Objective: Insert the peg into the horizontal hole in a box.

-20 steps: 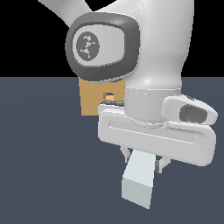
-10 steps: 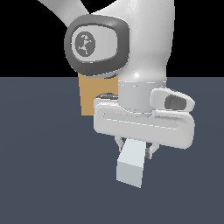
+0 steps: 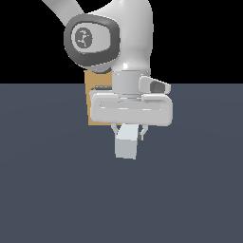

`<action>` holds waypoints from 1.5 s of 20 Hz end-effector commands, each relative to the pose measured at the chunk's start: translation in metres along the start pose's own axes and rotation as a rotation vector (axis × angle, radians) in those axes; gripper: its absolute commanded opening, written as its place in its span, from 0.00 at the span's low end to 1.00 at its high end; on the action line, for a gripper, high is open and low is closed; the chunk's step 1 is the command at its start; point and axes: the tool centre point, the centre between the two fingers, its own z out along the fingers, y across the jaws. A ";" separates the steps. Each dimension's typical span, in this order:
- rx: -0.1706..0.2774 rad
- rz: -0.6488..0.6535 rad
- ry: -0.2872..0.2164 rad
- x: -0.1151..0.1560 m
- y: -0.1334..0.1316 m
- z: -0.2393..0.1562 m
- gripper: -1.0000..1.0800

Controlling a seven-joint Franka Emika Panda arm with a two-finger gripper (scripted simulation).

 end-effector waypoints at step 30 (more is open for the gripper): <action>-0.004 -0.154 0.001 0.053 -0.048 -0.028 0.00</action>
